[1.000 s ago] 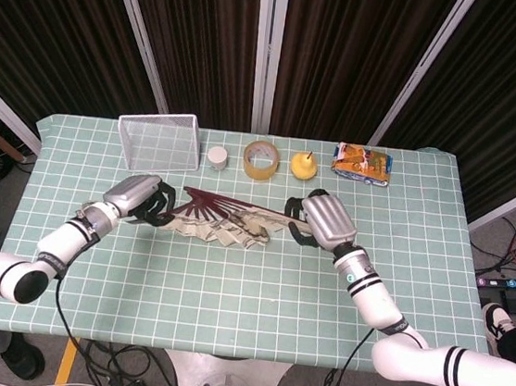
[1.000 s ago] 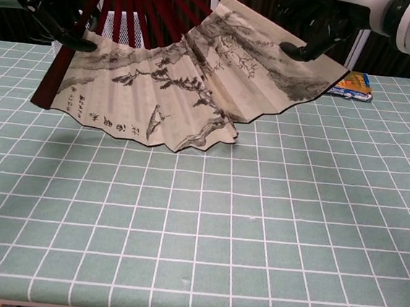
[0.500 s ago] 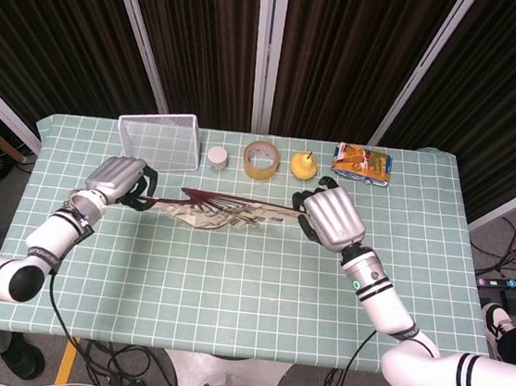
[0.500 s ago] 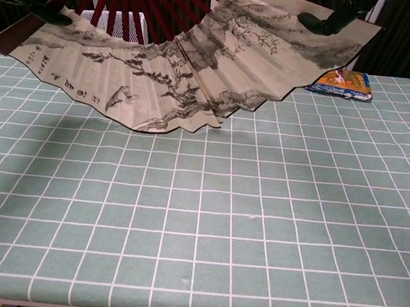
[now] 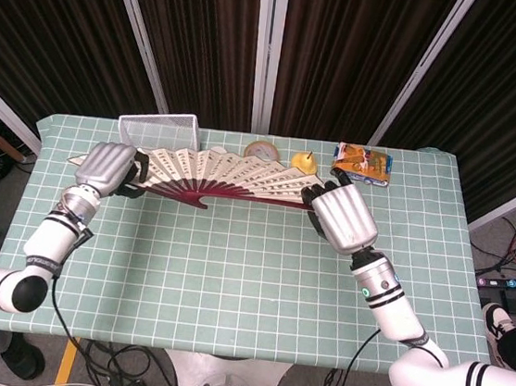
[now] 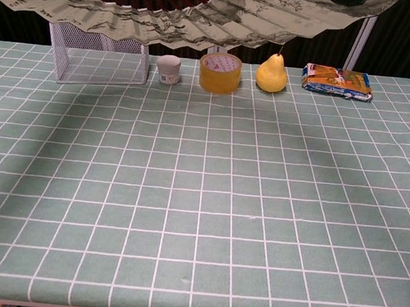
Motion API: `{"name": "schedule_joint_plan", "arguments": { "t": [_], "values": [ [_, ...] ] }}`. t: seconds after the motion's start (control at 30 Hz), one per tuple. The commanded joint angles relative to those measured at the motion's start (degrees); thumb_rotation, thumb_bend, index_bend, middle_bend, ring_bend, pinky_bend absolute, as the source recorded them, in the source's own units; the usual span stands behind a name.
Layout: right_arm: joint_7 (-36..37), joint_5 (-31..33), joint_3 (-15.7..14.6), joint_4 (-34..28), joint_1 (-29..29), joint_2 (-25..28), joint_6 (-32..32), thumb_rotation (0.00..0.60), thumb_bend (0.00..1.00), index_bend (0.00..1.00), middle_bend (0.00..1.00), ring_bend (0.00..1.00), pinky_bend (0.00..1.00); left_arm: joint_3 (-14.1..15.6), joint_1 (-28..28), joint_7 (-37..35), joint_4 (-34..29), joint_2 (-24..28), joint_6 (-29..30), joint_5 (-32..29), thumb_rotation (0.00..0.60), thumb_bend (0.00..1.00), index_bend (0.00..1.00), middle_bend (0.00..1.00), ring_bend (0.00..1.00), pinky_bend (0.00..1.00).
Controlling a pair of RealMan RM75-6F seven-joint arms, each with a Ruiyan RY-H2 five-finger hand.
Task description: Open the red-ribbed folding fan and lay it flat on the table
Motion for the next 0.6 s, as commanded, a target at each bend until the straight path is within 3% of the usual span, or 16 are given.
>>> {"name": "schedule_joint_plan", "arguments": {
  "t": [0.03, 0.37, 0.6],
  "values": [
    [-1.38, -1.83, -1.29, 2.51, -0.92, -1.72, 0.85, 0.600, 0.63, 1.00, 0.79, 0.57, 0.27, 0.43, 0.98, 3.90, 0.49, -3.67, 4.02, 1.29, 0.600, 0.48, 0.66, 0.79, 0.83, 0.83],
    [-5.02, -9.72, -5.15, 9.57, -4.31, -8.47, 5.41, 0.600, 0.63, 1.00, 0.78, 0.57, 0.25, 2.13, 3.74, 14.02, 3.15, -13.09, 13.43, 5.26, 0.600, 0.47, 0.66, 0.79, 0.83, 0.83],
    [-5.49, -13.89, -6.63, 13.91, -6.50, -12.36, 7.58, 0.600, 0.63, 1.00, 0.78, 0.57, 0.24, 3.26, 5.47, 18.35, 5.14, -17.23, 15.25, 8.63, 0.600, 0.46, 0.64, 0.78, 0.83, 0.83]
  ]
}}
